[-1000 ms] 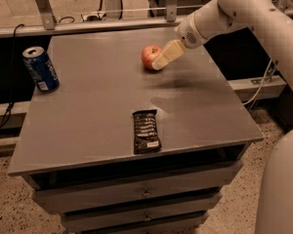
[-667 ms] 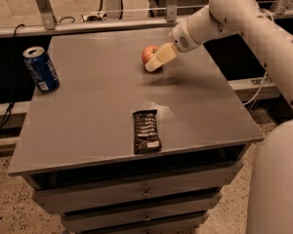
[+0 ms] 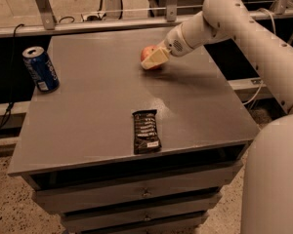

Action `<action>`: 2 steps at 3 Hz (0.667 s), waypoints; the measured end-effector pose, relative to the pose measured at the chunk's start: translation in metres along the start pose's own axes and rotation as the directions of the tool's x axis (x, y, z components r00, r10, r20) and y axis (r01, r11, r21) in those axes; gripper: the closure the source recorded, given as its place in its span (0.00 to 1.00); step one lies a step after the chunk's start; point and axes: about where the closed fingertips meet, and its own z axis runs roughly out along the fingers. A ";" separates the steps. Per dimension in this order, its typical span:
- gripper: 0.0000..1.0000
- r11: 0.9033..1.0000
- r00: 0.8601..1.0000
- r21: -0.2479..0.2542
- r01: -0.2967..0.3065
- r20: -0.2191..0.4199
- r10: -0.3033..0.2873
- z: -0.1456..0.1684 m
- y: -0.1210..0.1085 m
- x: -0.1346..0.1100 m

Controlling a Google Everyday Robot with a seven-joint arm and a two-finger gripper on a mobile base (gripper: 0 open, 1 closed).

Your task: Pick apple

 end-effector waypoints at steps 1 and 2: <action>0.65 1.000 1.000 -0.025 -0.002 0.028 0.003 -0.005 0.006 -0.007; 0.88 0.997 0.993 -0.058 0.041 0.111 -0.034 -0.037 0.021 -0.031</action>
Offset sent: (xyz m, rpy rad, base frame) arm -0.0566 -0.0061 0.1173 0.2114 -0.1389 0.1637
